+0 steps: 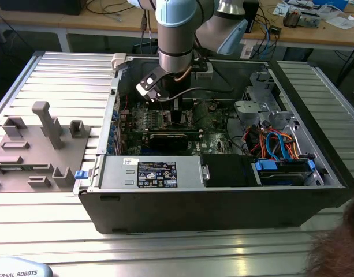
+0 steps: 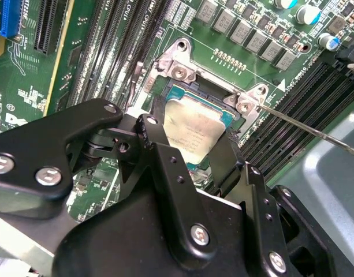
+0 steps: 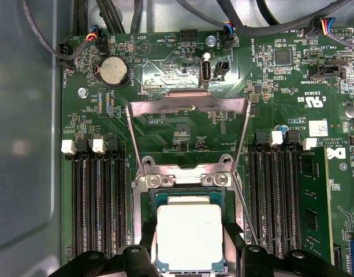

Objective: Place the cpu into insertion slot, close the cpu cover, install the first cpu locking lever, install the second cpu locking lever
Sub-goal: 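Place the cpu into insertion slot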

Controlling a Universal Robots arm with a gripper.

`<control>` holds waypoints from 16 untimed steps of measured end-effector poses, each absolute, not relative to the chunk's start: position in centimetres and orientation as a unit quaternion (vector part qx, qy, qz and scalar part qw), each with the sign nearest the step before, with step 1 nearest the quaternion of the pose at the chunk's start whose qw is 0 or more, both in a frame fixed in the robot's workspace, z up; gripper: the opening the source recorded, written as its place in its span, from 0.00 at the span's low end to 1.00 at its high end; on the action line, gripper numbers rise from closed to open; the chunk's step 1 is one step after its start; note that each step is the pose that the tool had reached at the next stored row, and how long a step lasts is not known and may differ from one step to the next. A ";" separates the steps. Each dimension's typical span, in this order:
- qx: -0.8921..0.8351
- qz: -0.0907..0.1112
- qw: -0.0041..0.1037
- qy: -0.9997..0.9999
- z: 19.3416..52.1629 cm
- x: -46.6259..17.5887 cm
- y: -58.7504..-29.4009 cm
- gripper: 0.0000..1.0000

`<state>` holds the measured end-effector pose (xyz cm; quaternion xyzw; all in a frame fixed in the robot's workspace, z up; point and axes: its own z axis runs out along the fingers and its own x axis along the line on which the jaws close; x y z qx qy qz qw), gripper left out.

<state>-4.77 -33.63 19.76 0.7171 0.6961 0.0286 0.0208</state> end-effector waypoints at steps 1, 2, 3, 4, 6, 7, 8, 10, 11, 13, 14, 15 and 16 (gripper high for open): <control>0.717 0.029 0.021 0.696 19.8 -4.8 -33.6 0.54; 0.717 0.029 0.021 0.696 19.8 -4.8 -33.6 0.54; 0.717 0.029 0.021 0.696 19.7 -4.8 -33.6 0.56; 0.717 0.029 0.021 0.696 19.7 -4.8 -33.6 0.62; 0.717 0.029 0.021 0.696 19.7 -4.8 -33.6 0.62; 0.717 0.029 0.021 0.696 19.8 -4.8 -33.6 0.62; 0.717 0.029 0.021 0.696 19.8 -4.8 -33.6 0.62; 0.717 0.029 0.021 0.696 19.8 -4.8 -33.6 0.62; 0.717 0.029 0.021 0.696 19.8 -4.8 -33.6 0.62; 0.717 0.029 0.021 0.696 19.9 -4.8 -33.6 0.62; 0.717 0.029 0.021 0.696 20.2 -4.8 -33.6 0.62; 0.717 0.029 0.021 0.696 20.3 -4.8 -33.6 0.62; 0.717 0.029 0.021 0.696 20.4 -4.8 -33.6 0.62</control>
